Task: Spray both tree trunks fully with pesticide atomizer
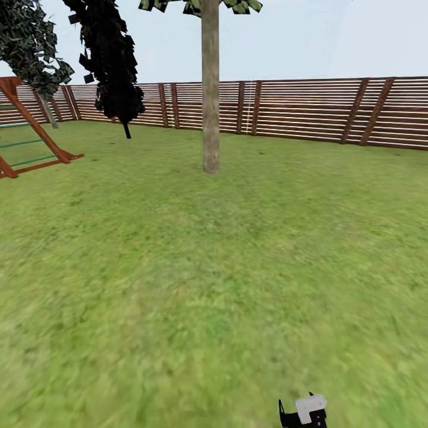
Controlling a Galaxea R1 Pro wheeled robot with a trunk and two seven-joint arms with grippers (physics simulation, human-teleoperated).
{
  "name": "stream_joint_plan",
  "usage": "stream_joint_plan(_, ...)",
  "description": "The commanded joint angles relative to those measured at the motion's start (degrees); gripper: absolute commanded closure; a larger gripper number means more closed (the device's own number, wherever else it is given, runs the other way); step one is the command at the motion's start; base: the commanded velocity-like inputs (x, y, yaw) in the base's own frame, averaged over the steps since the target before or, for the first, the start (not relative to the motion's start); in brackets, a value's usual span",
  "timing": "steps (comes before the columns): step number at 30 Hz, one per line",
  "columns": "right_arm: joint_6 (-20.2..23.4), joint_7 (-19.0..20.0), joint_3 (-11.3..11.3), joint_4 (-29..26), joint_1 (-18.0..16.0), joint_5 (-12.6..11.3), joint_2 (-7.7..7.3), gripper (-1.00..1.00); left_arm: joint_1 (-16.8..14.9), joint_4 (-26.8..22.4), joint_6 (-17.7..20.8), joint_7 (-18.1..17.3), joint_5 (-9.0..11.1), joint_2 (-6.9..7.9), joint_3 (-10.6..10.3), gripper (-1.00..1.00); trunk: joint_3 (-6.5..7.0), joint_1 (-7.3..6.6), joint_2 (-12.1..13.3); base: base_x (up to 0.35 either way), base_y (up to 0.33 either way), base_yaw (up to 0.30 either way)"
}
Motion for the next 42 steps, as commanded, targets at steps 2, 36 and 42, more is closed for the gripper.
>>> stream_joint_plan(2, -0.2, -0.2, -0.4, 0.1, 0.0, 0.6, 0.04, -1.00, 0.0, 0.0, -0.2, 0.0, -0.2, 0.05, 0.3, 1.00, -0.05, 0.03, 0.0, 0.336, 0.000, 0.000)
stream_joint_plan(36, -0.2, -0.2, -0.4, 0.1, 0.0, 0.6, 0.01, -1.00, 0.0, 0.0, -0.2, 0.0, -0.2, 0.04, 0.2, 1.00, -0.05, 0.03, 0.0, 0.336, 0.000, 0.000)
stream_joint_plan(42, -0.2, -0.2, -0.4, 0.1, 0.0, 0.6, 0.04, -1.00, 0.0, -0.1, -0.2, 0.0, -0.2, 0.06, 0.2, 1.00, -0.05, 0.03, 0.0, 0.336, 0.000, 0.000)
